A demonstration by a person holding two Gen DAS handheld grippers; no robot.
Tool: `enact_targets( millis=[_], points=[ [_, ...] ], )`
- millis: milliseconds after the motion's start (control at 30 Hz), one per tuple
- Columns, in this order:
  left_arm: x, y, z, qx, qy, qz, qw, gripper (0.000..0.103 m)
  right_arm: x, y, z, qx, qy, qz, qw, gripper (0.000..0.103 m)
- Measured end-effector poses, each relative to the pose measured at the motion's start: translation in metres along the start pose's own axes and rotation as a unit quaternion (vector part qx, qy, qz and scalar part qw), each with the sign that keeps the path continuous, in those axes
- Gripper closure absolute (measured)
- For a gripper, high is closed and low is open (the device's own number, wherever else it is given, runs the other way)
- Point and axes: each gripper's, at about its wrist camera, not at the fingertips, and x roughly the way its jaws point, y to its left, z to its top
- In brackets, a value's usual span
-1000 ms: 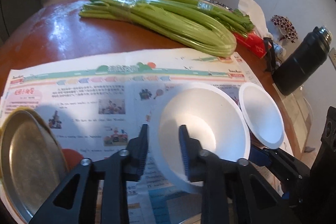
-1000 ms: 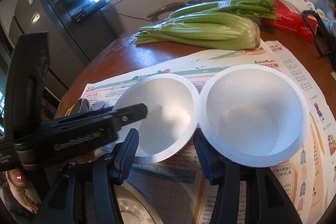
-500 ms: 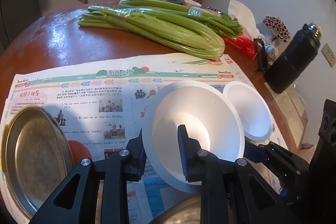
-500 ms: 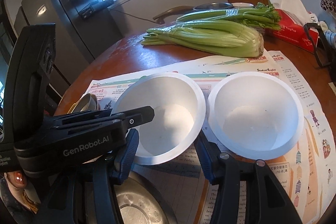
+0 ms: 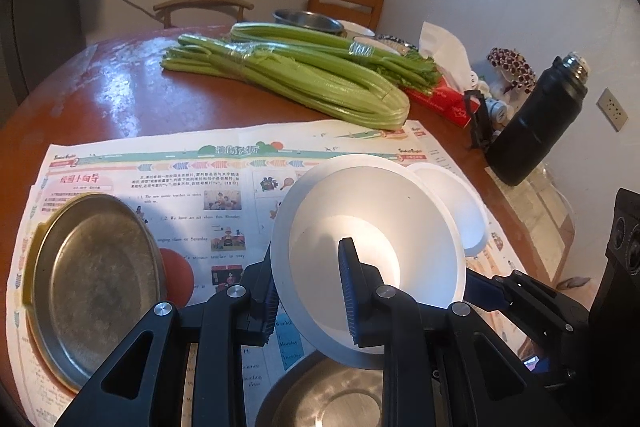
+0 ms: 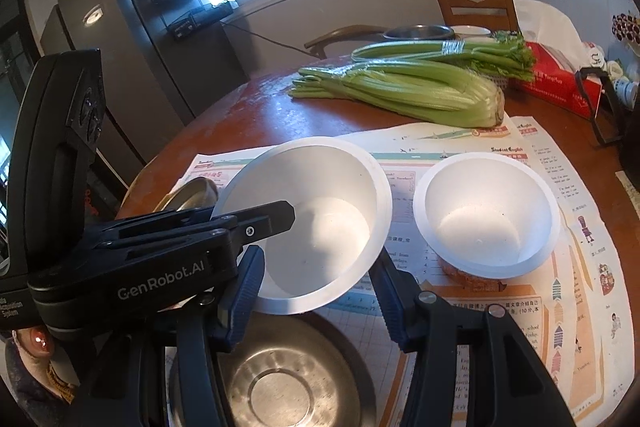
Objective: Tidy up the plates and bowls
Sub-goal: 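Lift the white paper bowl and carry it over the steel bowl, then lower the white paper bowl into the steel bowl and release it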
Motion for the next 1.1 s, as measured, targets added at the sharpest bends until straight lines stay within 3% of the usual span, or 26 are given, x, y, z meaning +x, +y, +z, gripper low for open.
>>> enact_targets(
  millis=[667, 1100],
  points=[
    [-0.054, -0.014, -0.024, 0.01, -0.035, 0.006, 0.9993, 0.075, -0.046, 0.028, -0.016, -0.024, -0.028, -0.001, 0.999, 0.049],
    [-0.078, -0.031, -0.047, 0.016, -0.037, 0.015, 0.9991, 0.074, -0.076, 0.04, -0.036, -0.04, -0.031, -0.004, 0.999, 0.048]
  ],
)
